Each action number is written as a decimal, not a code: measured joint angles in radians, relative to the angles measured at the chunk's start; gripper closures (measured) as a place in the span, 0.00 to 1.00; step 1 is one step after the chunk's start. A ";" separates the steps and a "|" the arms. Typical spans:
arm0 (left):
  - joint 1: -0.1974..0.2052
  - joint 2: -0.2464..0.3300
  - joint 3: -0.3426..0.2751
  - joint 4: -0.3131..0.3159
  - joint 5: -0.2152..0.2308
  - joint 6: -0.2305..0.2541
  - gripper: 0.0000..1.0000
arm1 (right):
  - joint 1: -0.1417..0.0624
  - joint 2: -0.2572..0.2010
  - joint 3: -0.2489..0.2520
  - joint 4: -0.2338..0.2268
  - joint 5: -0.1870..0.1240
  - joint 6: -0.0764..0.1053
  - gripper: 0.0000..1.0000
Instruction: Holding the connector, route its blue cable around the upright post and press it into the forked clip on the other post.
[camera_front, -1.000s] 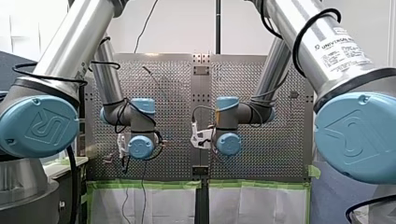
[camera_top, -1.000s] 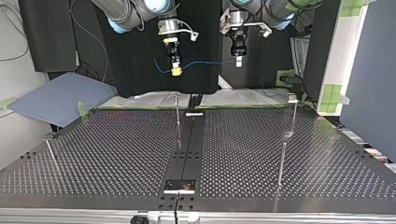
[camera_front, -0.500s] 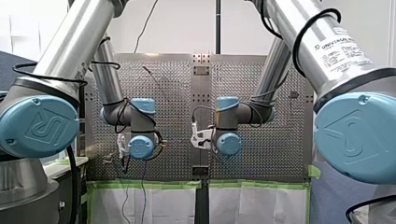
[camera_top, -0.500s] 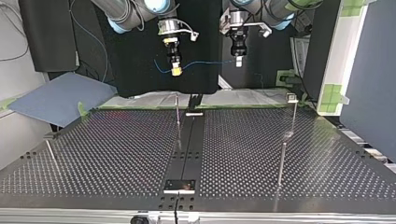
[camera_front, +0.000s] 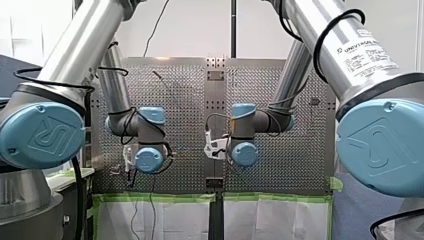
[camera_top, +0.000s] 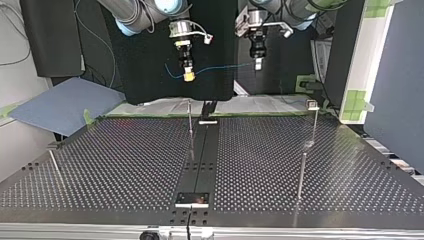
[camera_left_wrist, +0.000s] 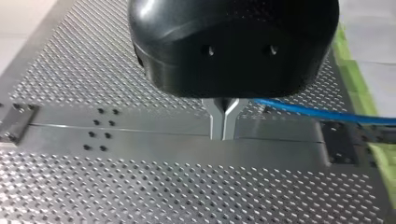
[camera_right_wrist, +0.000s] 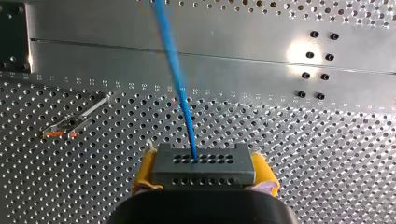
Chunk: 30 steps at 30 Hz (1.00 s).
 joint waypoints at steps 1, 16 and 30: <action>0.001 -0.009 -0.005 0.009 0.000 0.000 1.00 | 0.000 0.000 0.000 0.000 0.000 0.000 1.00; 0.004 -0.117 -0.015 0.040 -0.001 0.000 1.00 | 0.000 0.000 0.000 0.000 0.000 0.000 1.00; 0.004 -0.118 -0.015 0.040 -0.001 0.000 1.00 | 0.061 0.061 -0.055 0.061 0.061 0.061 1.00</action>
